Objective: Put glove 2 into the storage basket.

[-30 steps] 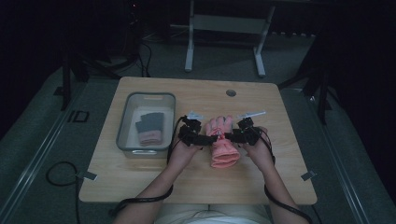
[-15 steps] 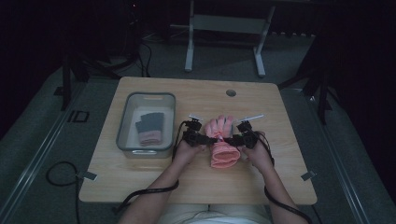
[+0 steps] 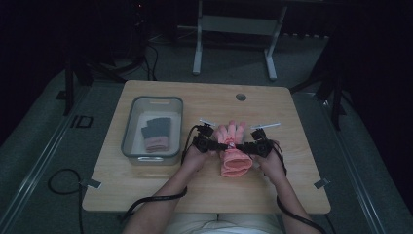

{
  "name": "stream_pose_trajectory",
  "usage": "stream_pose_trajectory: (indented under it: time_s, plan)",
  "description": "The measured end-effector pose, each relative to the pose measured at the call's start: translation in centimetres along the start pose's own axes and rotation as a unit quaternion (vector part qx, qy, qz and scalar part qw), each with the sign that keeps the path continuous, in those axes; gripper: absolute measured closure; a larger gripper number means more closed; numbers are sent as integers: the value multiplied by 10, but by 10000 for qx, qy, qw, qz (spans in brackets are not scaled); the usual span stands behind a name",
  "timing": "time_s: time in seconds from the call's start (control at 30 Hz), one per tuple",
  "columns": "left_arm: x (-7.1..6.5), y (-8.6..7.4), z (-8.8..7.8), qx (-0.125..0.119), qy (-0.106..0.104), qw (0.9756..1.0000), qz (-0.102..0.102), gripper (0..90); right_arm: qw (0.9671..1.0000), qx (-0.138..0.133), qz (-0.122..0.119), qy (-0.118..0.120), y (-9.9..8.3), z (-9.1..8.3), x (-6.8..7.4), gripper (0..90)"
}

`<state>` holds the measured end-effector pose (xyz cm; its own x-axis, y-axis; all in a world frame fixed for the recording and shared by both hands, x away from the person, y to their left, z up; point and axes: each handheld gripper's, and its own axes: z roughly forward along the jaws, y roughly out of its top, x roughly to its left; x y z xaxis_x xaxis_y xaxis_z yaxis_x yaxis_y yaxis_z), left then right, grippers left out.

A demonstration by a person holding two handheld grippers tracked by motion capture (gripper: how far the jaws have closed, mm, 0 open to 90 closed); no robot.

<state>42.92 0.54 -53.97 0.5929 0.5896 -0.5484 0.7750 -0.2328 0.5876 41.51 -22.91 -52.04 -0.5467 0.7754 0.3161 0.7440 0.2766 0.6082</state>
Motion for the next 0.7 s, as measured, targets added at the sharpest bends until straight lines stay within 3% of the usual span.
stream_pose_trajectory:
  time_s: [0.2, 0.43, 0.57, 0.7]
  plan:
    - [-18, 9, -15, -100, 5, 9994, 336, 752, 9996, -235, -153, -55, 1, -16, 9, 681]
    - [-34, 25, -47, -335, 112, 9977, 571, 751, 9975, -628, -328, 18, 19, -38, 25, 682]
    - [-35, 32, -61, -365, 189, 9973, 613, 751, 9967, -703, -399, 23, 30, -41, 34, 682]
    - [-34, 38, -86, -467, 325, 9960, 683, 751, 9955, -797, -518, 59, 48, -41, 50, 682]
